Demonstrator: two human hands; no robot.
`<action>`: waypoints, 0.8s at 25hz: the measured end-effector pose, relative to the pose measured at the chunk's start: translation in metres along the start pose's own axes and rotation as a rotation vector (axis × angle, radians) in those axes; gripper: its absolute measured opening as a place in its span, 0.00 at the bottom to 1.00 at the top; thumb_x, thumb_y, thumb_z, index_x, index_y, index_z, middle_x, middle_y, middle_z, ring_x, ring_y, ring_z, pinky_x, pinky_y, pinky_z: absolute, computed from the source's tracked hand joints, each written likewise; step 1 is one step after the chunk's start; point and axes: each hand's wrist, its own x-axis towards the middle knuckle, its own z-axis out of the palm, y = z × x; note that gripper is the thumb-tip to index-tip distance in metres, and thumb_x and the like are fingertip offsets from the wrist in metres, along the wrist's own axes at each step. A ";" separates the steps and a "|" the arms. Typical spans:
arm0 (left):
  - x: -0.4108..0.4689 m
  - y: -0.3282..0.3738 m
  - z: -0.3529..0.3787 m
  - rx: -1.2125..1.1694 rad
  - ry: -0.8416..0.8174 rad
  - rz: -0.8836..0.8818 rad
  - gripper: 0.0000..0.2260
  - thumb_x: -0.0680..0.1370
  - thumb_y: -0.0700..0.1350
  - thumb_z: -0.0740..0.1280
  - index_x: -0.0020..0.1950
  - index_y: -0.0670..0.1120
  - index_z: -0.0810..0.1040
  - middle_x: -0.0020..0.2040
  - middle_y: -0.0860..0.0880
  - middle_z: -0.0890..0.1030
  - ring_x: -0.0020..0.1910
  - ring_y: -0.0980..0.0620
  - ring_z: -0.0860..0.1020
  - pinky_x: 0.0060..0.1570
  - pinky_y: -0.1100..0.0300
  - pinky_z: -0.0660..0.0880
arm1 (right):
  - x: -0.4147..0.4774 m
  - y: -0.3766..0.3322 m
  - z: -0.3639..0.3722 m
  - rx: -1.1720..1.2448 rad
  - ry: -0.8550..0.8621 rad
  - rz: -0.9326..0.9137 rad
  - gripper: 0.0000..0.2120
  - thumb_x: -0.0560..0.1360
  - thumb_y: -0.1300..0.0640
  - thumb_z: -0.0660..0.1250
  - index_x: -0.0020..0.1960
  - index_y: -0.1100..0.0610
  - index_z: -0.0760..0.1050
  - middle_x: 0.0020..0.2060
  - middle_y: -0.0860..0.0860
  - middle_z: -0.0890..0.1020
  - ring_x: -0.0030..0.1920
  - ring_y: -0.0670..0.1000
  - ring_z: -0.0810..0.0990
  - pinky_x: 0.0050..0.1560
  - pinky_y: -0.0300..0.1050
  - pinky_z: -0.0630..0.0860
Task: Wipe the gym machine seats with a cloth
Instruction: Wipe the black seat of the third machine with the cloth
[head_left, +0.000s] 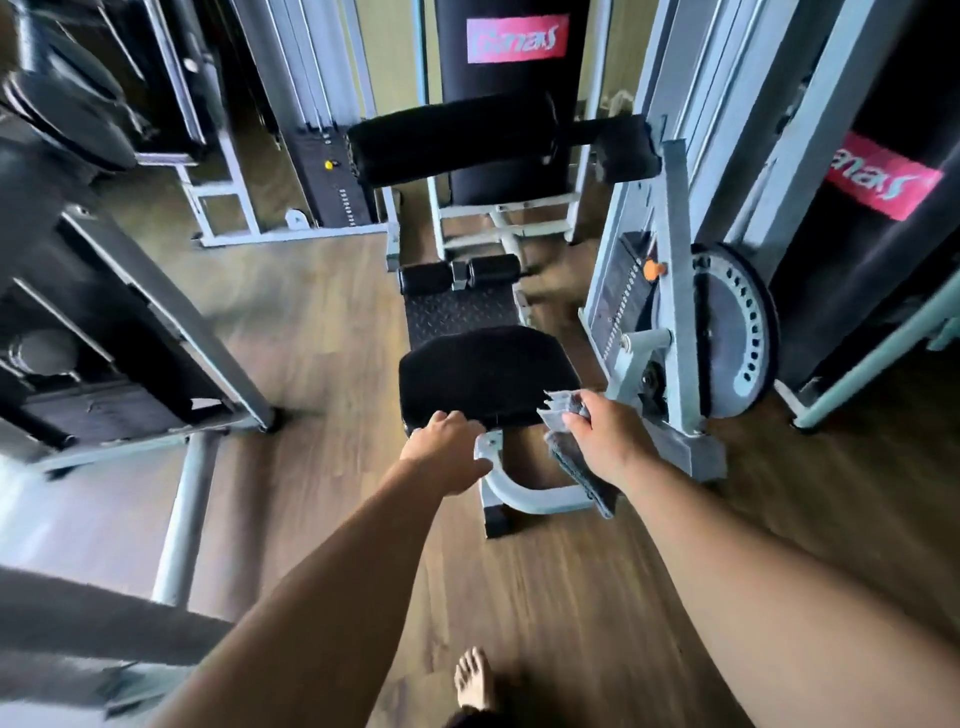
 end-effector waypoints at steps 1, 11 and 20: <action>0.022 -0.007 0.000 -0.007 0.000 -0.015 0.24 0.78 0.59 0.67 0.73 0.54 0.72 0.68 0.49 0.73 0.68 0.45 0.70 0.63 0.44 0.73 | 0.026 0.000 0.007 -0.002 -0.013 -0.007 0.15 0.81 0.50 0.63 0.65 0.55 0.75 0.58 0.59 0.83 0.58 0.63 0.80 0.57 0.53 0.76; 0.236 -0.081 0.053 -0.108 0.000 -0.040 0.30 0.81 0.60 0.60 0.81 0.54 0.59 0.83 0.52 0.58 0.82 0.49 0.52 0.79 0.45 0.54 | 0.251 0.031 0.096 -0.101 -0.087 0.027 0.16 0.83 0.53 0.60 0.70 0.54 0.72 0.60 0.58 0.82 0.57 0.61 0.80 0.52 0.49 0.74; 0.335 -0.131 0.152 -0.072 0.077 -0.161 0.30 0.82 0.66 0.46 0.83 0.58 0.47 0.84 0.55 0.44 0.83 0.51 0.40 0.80 0.43 0.44 | 0.356 0.099 0.227 -0.328 -0.255 -0.422 0.26 0.82 0.48 0.61 0.77 0.55 0.65 0.77 0.53 0.66 0.79 0.54 0.60 0.79 0.50 0.55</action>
